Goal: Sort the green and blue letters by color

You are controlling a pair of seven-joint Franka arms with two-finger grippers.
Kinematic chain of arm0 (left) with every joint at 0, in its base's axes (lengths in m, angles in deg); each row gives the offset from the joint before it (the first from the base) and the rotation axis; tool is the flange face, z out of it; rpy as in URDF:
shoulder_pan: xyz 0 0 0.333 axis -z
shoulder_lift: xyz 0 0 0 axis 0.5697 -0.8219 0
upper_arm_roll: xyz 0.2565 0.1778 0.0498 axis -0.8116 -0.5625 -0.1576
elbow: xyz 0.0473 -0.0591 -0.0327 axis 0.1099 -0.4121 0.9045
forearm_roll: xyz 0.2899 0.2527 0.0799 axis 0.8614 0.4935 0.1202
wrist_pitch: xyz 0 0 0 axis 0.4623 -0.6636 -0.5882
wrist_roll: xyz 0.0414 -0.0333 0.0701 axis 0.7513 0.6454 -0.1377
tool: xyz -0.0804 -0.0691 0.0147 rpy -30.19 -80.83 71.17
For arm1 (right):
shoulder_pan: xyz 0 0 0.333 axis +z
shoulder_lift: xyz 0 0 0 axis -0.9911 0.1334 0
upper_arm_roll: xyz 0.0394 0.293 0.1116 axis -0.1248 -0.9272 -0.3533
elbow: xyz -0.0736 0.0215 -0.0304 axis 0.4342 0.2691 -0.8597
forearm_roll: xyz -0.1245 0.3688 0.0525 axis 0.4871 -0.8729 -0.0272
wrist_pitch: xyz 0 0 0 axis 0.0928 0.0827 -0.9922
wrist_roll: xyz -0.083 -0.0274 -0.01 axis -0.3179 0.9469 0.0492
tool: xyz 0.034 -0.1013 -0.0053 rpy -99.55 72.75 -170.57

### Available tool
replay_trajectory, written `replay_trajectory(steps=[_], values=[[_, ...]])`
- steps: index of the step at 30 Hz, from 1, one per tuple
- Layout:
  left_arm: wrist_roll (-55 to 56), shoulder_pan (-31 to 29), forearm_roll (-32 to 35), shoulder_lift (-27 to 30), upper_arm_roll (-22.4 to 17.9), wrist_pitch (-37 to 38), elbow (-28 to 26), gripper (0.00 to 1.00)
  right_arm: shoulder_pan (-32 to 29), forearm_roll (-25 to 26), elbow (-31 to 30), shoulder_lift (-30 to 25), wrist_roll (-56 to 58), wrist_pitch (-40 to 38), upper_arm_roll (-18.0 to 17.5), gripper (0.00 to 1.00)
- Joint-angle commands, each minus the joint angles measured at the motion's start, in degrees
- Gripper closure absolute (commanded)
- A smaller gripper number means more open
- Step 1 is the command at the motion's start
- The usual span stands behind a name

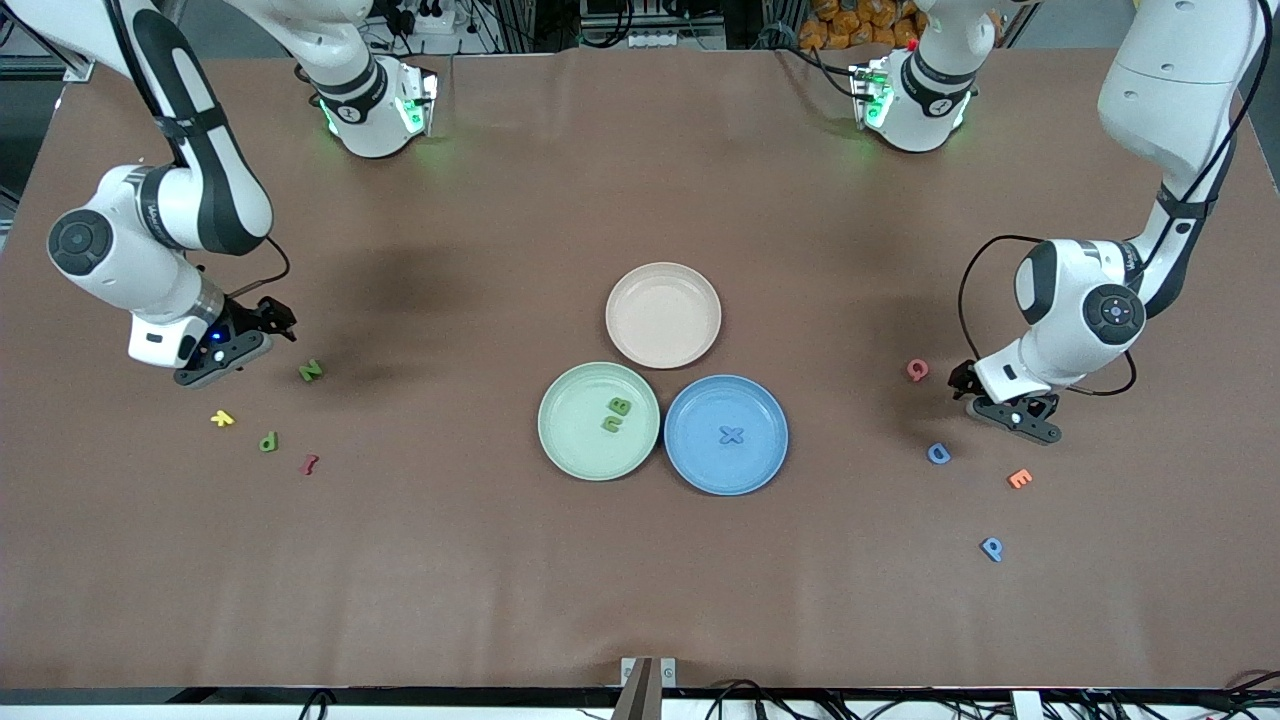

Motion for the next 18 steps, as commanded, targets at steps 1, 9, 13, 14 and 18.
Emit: replay_trajectory(steps=[1, 9, 13, 14, 18], values=[[-0.67, -1.32, -1.11, -0.79, 1.21, -2.24, -0.45, 0.05, -1.17, 0.5, -1.72, 0.7, 1.65, 2.63, -0.71, 0.05], [-0.67, -1.41, -1.11, -0.79, 1.3, -2.51, -0.46, 0.09, -1.17, 0.41, -5.32, 2.63, 2.0, 11.68, -0.71, 0.09], [-0.67, -1.5, -1.11, -0.8, 1.3, -2.51, -0.46, 0.1, -1.17, 0.41, -5.67, 4.21, 2.0, 14.06, -0.71, 0.12], [-0.67, -1.5, -1.11, -0.79, 1.3, -2.51, -0.46, 0.1, -1.17, 0.32, -5.67, 4.56, 1.91, 14.5, -0.71, 0.13], [-0.67, -1.5, -1.2, -0.71, 1.38, -2.51, -0.54, 0.1, -1.17, 0.23, -5.67, 6.14, 1.91, 16.43, -0.8, 0.15]])
